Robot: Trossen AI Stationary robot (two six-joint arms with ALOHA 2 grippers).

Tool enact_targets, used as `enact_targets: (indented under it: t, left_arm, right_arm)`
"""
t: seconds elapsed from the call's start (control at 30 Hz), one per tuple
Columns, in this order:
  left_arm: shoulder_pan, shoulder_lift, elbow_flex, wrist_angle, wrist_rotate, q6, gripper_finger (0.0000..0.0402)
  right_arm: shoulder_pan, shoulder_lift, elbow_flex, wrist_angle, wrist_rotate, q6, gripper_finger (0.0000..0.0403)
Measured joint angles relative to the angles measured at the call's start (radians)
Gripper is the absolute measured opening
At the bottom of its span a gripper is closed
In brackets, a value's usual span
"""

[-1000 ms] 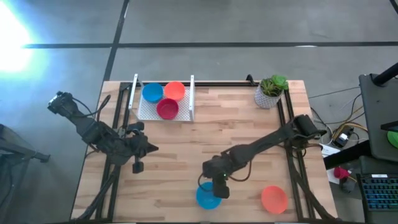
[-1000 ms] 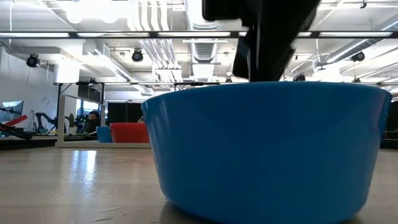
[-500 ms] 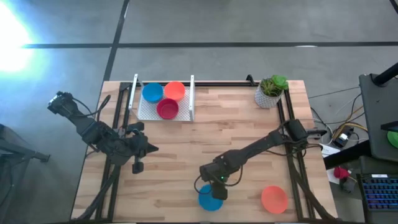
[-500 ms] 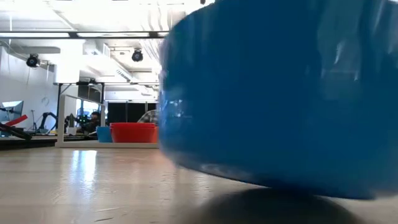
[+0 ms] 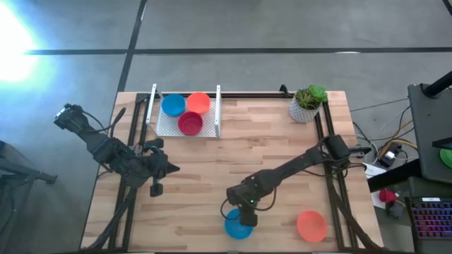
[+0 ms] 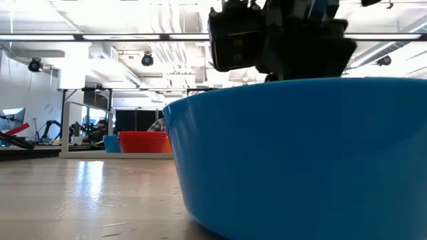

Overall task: Pick & Place Mini bowls
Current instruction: Stack the blue bowl on the stacked blue bowls on the shelf

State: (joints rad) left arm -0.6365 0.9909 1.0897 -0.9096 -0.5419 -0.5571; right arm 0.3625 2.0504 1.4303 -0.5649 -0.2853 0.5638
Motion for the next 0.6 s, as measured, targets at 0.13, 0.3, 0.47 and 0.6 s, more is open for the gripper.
enact_targets:
  t: [0.13, 0.3, 0.47, 0.6]
  left_arm:
    - [0.000, 0.000, 0.000, -0.001, 0.000, 0.000, 0.0000]
    - [0.000, 0.000, 0.000, -0.002, 0.000, 0.000, 0.0000]
    - [0.000, 0.000, 0.000, -0.006, -0.001, 0.000, 0.0000]
    - [0.000, 0.000, 0.000, -0.006, -0.001, 0.000, 0.0000]
  right_arm:
    - [-0.001, 0.017, 0.000, 0.028, 0.001, 0.002, 0.0100]
    - [-0.001, 0.029, 0.000, 0.031, 0.001, 0.021, 0.0075]
    - [-0.006, 0.029, 0.000, 0.029, 0.005, 0.049, 0.0015]
    - [-0.027, 0.021, 0.000, 0.025, 0.011, 0.058, 0.0010]
